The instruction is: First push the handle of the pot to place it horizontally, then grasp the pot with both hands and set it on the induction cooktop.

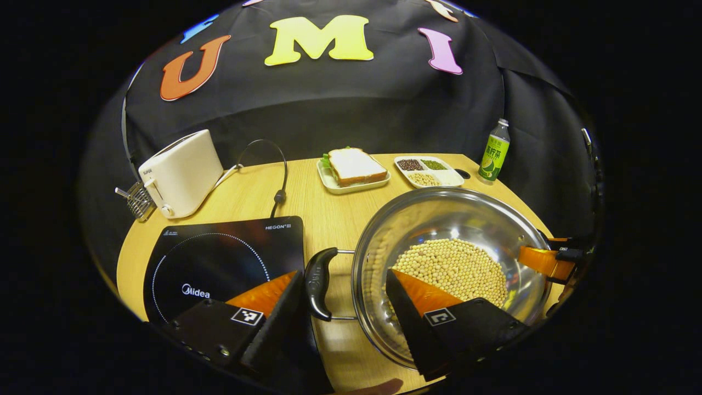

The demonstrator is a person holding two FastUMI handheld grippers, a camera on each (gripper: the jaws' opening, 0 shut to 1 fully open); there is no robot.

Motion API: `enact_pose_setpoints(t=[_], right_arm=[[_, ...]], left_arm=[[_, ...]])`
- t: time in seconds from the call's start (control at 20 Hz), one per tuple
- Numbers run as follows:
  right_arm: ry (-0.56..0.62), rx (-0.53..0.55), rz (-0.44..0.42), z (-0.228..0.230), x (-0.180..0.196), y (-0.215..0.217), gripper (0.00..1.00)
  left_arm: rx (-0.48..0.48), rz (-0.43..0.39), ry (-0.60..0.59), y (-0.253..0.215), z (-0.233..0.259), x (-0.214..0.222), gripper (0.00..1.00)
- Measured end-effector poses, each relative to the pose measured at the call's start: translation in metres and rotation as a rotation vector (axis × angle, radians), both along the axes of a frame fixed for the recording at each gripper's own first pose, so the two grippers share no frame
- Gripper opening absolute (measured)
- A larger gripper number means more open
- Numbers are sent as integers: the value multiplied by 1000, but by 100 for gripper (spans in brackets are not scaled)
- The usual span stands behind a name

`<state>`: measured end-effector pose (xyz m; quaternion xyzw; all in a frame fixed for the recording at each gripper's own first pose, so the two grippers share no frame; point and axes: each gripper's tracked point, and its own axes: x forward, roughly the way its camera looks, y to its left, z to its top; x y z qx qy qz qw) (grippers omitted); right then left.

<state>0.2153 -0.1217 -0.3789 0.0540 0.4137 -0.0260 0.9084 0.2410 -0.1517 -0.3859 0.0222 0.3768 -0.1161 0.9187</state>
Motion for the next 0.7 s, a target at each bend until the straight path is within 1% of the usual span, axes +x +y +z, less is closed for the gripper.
enact_pose_setpoints(t=[0.05, 0.1, 0.15, 0.2, 0.25, 0.3, 0.45, 0.55, 0.7], right_arm=[[5, -2, 2, -1, 2, -4, 74], [6, 2, 0, -2, 5, -6, 72], [7, 4, -5, -2, 6, -7, 71], [8, 0, -2, -1, 7, -7, 70], [4, -3, -1, -1, 7, -8, 69], [-1, -5, 0, -1, 8, -8, 68], [2, -18, 2, 0, 5, -11, 67], [-7, -25, -3, 4, 1, -15, 65], [-28, -27, -12, 19, -9, -19, 63]], left_arm=[[-2, 11, 0, 2, 1, 2, 87], [-12, 25, 9, 3, -1, 2, 87], [-37, 37, 23, 0, -3, 2, 83], [-65, 54, 44, -1, 1, -2, 63], [-76, 60, 49, -1, 1, -3, 53], [-76, 61, 55, 0, 0, -4, 62], [-72, 60, 60, -3, 1, -8, 59], [-78, 51, 60, -6, 2, -13, 55], [-99, 43, 50, -10, 9, -26, 55]])
